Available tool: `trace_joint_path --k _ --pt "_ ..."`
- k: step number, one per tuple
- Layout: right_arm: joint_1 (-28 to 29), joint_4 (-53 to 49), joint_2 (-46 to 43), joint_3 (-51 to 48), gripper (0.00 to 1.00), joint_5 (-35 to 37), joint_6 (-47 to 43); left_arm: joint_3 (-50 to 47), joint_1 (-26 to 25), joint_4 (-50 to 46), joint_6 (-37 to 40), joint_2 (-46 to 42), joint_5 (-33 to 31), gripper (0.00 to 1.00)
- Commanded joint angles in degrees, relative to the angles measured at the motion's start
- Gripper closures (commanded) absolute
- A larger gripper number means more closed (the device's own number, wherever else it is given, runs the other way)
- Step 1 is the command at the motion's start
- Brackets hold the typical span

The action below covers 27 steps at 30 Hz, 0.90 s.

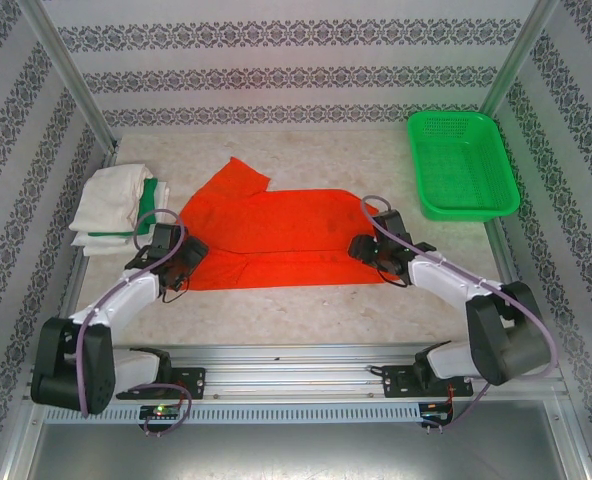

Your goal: Fold and stack the t-shirts

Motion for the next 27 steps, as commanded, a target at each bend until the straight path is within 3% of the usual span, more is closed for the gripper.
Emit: trace_joint_path --k 1,6,11,20,27 --pt "0.8 0.3 3.7 4.4 0.46 -0.1 -3.2 3.3 -0.5 7.7 1.9 5.9 0.9 0.15" --pt "1.1 0.8 10.1 8.6 0.46 -1.6 -2.3 7.2 -0.5 11.2 2.8 14.7 3.9 0.14" --pt "1.1 0.5 12.6 7.0 0.46 -2.6 0.1 4.7 -0.5 10.3 2.8 15.2 3.3 0.13" --pt "0.4 -1.4 3.5 -4.4 0.45 -1.0 2.1 -6.8 -2.2 3.7 0.9 5.2 4.0 0.12" --pt "2.4 -2.7 -6.2 -5.6 0.45 0.8 -0.4 -4.2 -6.0 -0.5 -0.1 0.3 2.1 0.12"
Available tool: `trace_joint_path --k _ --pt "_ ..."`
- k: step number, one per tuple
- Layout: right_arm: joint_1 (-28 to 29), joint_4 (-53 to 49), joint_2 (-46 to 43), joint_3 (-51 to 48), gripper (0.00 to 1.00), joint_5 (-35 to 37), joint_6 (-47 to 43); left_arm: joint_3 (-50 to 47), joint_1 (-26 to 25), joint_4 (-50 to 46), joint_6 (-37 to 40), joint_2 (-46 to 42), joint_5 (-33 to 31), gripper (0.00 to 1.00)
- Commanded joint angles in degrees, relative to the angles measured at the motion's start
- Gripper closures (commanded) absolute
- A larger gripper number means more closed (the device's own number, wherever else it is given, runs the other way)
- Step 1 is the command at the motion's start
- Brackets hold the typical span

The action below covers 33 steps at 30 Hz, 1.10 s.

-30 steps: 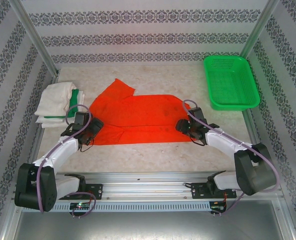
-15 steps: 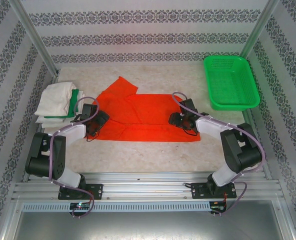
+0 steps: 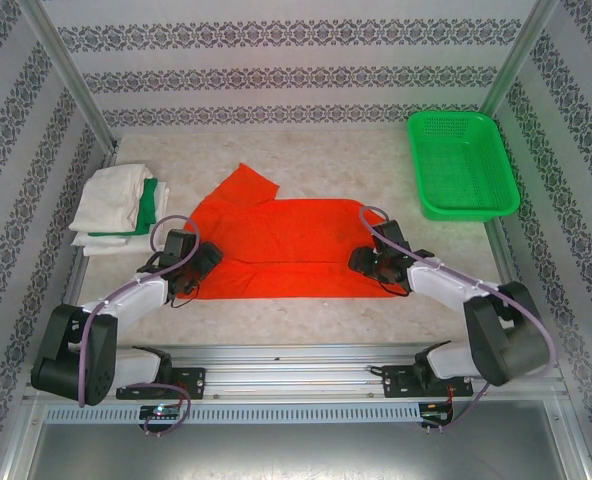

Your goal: Fold and stack the t-shirts

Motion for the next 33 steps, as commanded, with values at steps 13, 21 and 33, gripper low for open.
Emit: trace_joint_path --k 13,21,33 --pt "12.6 5.5 1.4 -2.0 0.45 2.9 6.8 1.7 -0.7 -8.3 -0.3 -0.3 -2.6 0.12" --pt "9.9 6.5 6.2 1.0 0.45 4.1 6.4 0.9 -0.7 -7.9 0.4 -0.4 -3.6 0.12" --pt "4.3 6.3 11.9 6.2 0.45 1.4 1.7 0.8 -0.6 -5.8 0.7 1.9 -3.2 0.12"
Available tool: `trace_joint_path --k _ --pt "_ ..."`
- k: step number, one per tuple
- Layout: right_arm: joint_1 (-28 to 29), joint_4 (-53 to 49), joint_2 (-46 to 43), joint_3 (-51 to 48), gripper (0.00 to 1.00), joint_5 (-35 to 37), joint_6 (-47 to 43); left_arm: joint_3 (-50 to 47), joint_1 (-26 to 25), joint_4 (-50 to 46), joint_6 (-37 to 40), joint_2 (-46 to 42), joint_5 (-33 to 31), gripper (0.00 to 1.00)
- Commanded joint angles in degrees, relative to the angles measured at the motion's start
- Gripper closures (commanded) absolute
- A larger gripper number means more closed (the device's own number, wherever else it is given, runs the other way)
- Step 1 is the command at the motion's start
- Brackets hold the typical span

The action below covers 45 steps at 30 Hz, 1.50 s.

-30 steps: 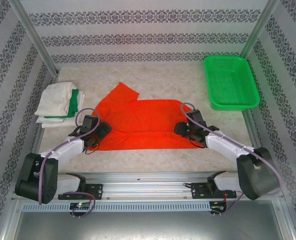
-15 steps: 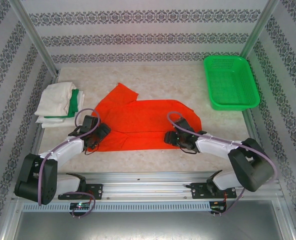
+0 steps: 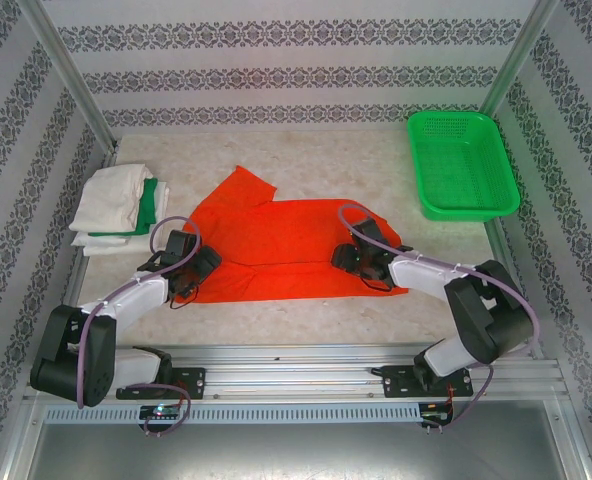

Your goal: Fold and stack the t-shirts

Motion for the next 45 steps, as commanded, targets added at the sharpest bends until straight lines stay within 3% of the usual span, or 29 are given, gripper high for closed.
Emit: trace_joint_path --k 1,12,20,25,34,41,45 --pt "-1.7 0.5 2.2 2.5 0.45 -0.8 -2.4 -0.5 -0.4 -1.0 0.8 1.7 -0.9 0.12" --pt "-5.2 0.6 7.8 10.3 0.45 -2.6 -6.9 -0.2 -0.4 -2.4 1.6 -0.8 -1.6 0.12" --pt "-5.5 -0.2 8.2 13.0 0.44 -2.4 -8.6 5.5 -0.4 -1.0 5.0 -3.0 -2.4 0.12" --pt "-5.4 0.8 9.3 11.7 0.44 -3.8 -7.1 9.9 -0.3 4.1 6.5 2.2 -5.3 0.12" --pt "-5.5 0.5 5.7 6.1 0.44 -3.1 -6.7 11.5 -0.4 8.7 4.9 13.8 -2.7 0.11" --pt "-5.7 0.1 0.6 -1.1 0.44 -3.5 -4.3 5.3 -0.4 6.9 3.8 10.5 -1.7 0.11" --pt "-5.6 -2.0 -3.7 -3.3 0.44 -4.8 -3.0 7.1 -0.4 4.2 5.2 8.1 -2.7 0.08"
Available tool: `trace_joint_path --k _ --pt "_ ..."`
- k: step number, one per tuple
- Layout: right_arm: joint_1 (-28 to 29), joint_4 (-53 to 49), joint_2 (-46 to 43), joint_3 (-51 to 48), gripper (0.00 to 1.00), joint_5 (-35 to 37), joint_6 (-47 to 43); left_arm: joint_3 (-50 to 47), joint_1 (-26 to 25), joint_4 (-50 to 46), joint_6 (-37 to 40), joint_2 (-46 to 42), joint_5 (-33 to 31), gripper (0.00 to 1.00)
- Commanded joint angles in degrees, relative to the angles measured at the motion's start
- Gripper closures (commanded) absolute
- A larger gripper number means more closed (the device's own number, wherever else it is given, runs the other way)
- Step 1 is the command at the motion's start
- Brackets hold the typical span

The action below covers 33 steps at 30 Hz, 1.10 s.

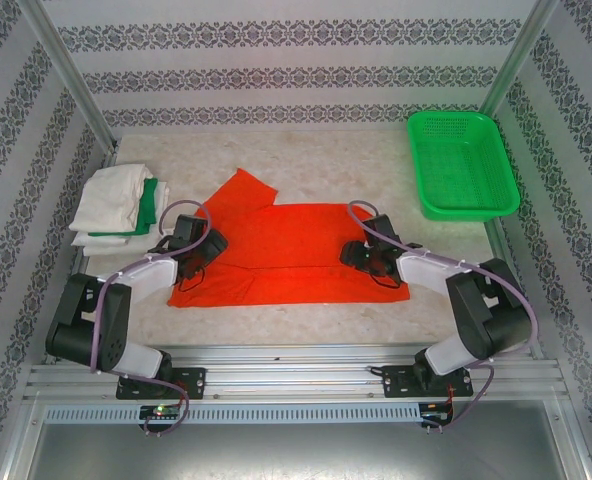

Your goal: Fold and stack the t-shirts

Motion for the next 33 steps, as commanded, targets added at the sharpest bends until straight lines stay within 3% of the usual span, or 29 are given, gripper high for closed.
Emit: trace_joint_path --k 1,8,18,24,28,33 --pt "-0.4 -3.3 -4.0 -1.7 0.44 -0.7 1.7 1.5 -0.4 -3.1 1.2 -1.9 -0.6 0.01" --pt "-0.8 -5.2 -9.9 1.0 0.44 1.3 0.3 16.6 -0.3 -7.2 4.7 6.8 -5.2 0.0" --pt "-0.8 -3.8 -8.0 1.2 0.44 -0.1 0.7 45.9 -0.1 -22.4 6.6 30.3 -11.4 0.27" --pt "-0.8 -3.6 -7.9 0.2 0.44 -0.1 0.9 60.5 0.7 -29.1 7.2 41.9 -11.7 0.41" --pt "-0.8 -3.5 -7.8 0.1 0.44 0.0 0.7 70.3 0.9 -35.2 7.7 48.5 -12.5 0.43" --pt "-0.8 -3.4 -7.7 -0.3 0.44 0.6 0.5 75.1 0.9 -38.2 7.6 52.5 -13.3 0.44"
